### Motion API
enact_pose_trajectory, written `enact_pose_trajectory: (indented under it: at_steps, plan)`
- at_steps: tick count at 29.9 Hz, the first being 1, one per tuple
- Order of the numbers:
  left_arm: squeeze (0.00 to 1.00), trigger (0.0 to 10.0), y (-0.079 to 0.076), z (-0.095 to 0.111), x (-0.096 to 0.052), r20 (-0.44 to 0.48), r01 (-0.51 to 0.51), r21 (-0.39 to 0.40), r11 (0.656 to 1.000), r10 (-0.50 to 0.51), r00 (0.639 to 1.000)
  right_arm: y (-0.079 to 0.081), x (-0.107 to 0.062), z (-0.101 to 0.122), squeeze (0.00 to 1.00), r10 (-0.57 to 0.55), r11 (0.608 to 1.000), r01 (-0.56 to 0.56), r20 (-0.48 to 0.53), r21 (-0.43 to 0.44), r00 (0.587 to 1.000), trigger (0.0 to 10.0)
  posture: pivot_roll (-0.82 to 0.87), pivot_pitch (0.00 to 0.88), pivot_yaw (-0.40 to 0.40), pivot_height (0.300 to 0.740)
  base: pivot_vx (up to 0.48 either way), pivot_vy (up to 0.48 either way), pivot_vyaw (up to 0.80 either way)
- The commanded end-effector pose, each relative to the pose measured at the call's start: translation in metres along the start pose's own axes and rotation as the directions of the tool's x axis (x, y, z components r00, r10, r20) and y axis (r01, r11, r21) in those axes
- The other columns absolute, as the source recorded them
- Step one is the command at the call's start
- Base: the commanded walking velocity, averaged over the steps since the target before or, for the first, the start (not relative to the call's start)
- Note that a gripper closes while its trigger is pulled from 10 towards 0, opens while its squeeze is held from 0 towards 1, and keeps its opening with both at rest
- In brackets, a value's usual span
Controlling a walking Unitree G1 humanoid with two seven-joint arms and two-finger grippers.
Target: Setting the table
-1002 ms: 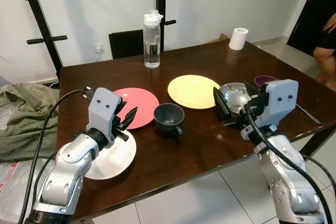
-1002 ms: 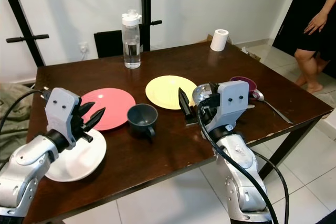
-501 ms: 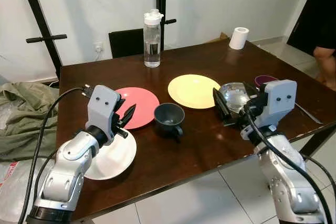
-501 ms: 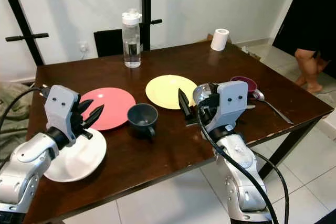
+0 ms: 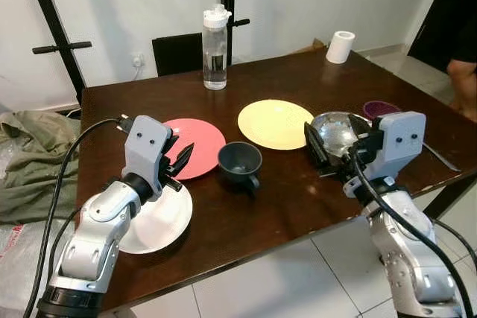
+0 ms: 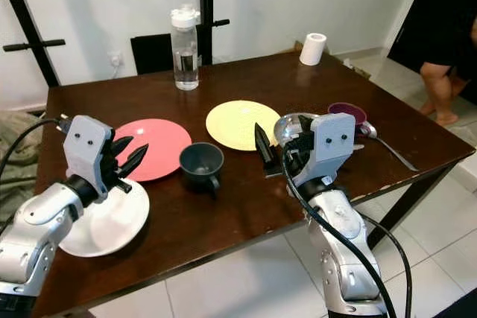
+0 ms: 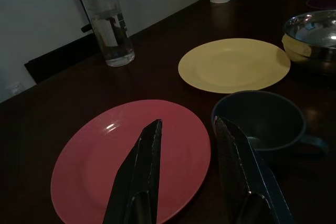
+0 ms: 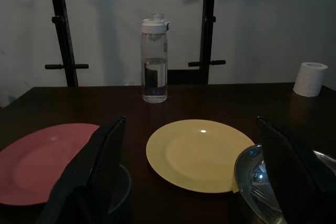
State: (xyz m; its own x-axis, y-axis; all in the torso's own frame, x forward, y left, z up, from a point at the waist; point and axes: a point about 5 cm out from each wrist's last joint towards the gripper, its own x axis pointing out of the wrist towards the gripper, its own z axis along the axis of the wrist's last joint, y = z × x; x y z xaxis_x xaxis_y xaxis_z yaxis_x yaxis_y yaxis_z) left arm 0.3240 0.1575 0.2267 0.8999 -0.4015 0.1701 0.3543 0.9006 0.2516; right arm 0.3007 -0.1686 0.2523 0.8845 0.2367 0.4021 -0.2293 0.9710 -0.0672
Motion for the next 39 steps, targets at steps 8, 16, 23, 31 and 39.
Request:
enact_pose_trajectory:
  at_steps: [8,16,23,31,39]
  plan:
    - [0.0,10.0,0.0045,0.0006,-0.0005,-0.002,0.006,0.003,1.0,-0.006,1.0,0.0012,-0.001,0.0029,0.0,-0.003,1.0,0.003,0.001,-0.007,1.0,10.0,-0.07,0.147,0.083,0.74,0.0,0.0,0.0]
    - [0.0,10.0,0.0043,0.0008,-0.0016,-0.003,0.006,0.004,1.0,-0.006,1.0,0.0014,-0.0015,0.0031,0.0,0.001,1.0,-0.001,0.001,-0.007,1.0,10.0,-0.07,0.154,0.086,0.74,0.0,0.0,0.0]
    - [0.0,10.0,0.0035,0.0007,-0.0021,-0.004,0.009,0.002,1.0,-0.009,1.0,0.0018,-0.0016,0.0033,0.0,0.004,1.0,-0.004,-0.001,-0.01,1.0,10.0,-0.06,0.155,0.092,0.74,0.0,0.0,0.0]
    - [0.0,10.0,0.0047,0.0012,-0.0018,-0.001,0.008,-0.001,1.0,-0.008,1.0,0.0022,-0.0013,0.004,0.0,0.003,1.0,-0.003,0.002,-0.009,1.0,10.0,-0.06,0.154,0.092,0.74,0.0,0.0,0.0]
    - [0.0,10.0,0.0013,-0.0038,-0.0053,-0.015,0.004,-0.02,1.0,-0.004,1.0,-0.0004,-0.0073,0.0,0.0,-0.015,1.0,0.015,-0.012,-0.007,1.0,10.0,-0.04,0.112,0.089,0.74,0.0,0.0,0.0]
